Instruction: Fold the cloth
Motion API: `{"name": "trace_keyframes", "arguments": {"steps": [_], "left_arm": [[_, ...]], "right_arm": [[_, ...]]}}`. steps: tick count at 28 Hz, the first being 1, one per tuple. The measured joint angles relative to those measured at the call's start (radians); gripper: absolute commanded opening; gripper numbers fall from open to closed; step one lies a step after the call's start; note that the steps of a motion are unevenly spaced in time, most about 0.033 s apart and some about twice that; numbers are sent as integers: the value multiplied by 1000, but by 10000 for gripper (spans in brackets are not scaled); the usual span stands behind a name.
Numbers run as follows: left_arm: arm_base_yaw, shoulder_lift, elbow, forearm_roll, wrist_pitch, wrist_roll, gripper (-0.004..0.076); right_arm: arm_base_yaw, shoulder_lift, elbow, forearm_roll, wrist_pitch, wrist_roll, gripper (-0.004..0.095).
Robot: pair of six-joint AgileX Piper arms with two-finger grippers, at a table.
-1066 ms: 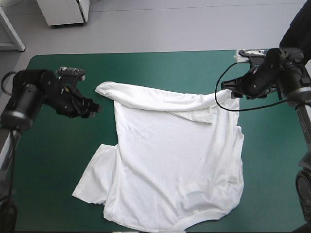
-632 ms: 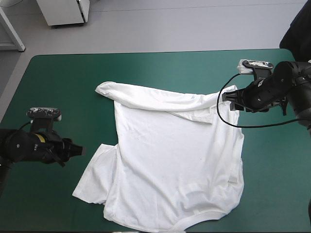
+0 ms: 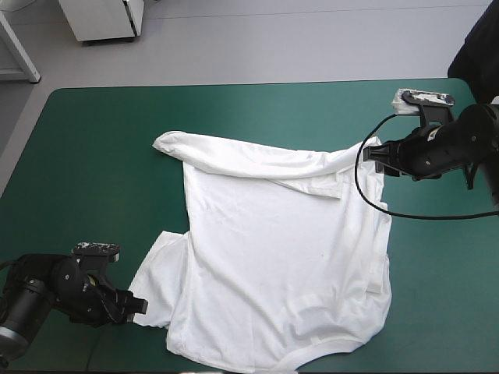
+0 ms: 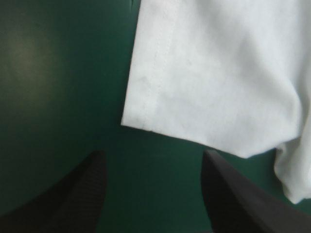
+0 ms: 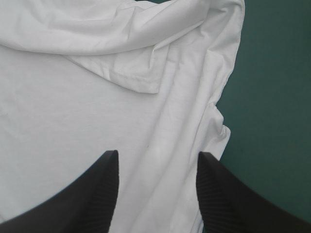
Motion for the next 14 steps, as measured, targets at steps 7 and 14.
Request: {"name": "trace_keyframes", "arguments": {"steps": [7,14], "left_arm": [[0,-1,49,32,-126,-35,403],[0,44,52,83,-151,-43,403]], "right_arm": [[0,-7,0,0,0,3,360],[0,-7,0,-3,0,3,360]]}}
